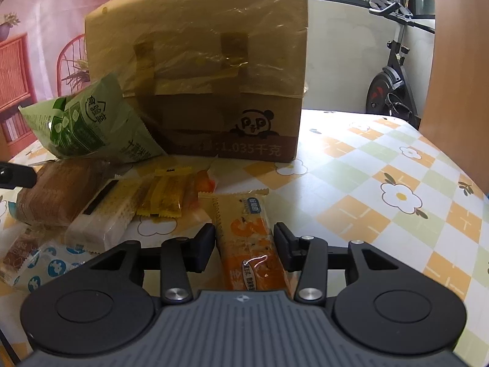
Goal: Organize snacks
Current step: 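Move both grippers back toward the remaining snacks on the table, then grasp the brown bread loaf with the left gripper while the right grasps the orange cake packet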
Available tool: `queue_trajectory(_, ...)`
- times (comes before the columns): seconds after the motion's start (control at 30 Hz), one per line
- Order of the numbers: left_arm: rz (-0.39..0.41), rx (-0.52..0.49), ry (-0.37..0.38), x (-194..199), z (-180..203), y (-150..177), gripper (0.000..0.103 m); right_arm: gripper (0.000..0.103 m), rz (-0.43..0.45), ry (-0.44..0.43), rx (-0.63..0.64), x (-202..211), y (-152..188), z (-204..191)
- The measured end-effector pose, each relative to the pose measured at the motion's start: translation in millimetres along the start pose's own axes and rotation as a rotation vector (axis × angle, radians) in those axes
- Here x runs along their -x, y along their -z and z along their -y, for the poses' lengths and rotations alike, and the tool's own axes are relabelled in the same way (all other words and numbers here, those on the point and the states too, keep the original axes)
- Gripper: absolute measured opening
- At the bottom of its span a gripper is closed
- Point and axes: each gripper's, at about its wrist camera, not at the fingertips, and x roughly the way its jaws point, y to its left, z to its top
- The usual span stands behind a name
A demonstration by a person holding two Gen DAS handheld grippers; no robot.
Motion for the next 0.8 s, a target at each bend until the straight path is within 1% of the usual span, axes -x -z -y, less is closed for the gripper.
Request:
queue_trajectory(0.07,-0.008,-0.001,0.004,-4,2,-2,0.079,0.046,-0.002,-0.005,-0.009,-1,0,2)
queue_trajectory(0.17,-0.022,-0.010,-0.026,-13,8,-4,0.079,0.046,-0.004,-0.005,-0.009,-2,0,2)
queue_trajectory(0.23,-0.024,-0.008,-0.044,-18,12,-5,0.084,0.046,-0.008,-0.003,-0.005,-3,-1,1)
queue_trajectory(0.33,-0.018,0.004,-0.085,-23,17,-6,0.086,0.046,-0.010,-0.004,-0.005,-3,-1,1)
queue_trajectory(0.4,-0.017,-0.017,-0.112,-27,22,-3,0.088,0.046,-0.011,-0.006,-0.007,-4,-1,2)
queue_trajectory(0.5,-0.033,-0.069,-0.160,-32,27,5,0.086,0.046,-0.012,-0.006,-0.007,-4,-1,2)
queue_trajectory(0.53,-0.037,-0.071,-0.158,-31,25,8,0.083,0.046,-0.012,-0.007,-0.008,-4,-1,2)
queue_trajectory(0.6,-0.017,-0.065,-0.134,-23,20,12,0.081,0.046,-0.013,-0.010,-0.012,-4,-1,3)
queue_trajectory(0.7,-0.014,-0.076,-0.122,-13,16,18,0.080,0.046,-0.014,-0.017,-0.022,-5,-1,5)
queue_trajectory(0.8,-0.017,-0.035,-0.085,-6,8,19,0.079,0.046,-0.014,-0.022,-0.029,-5,-1,7)
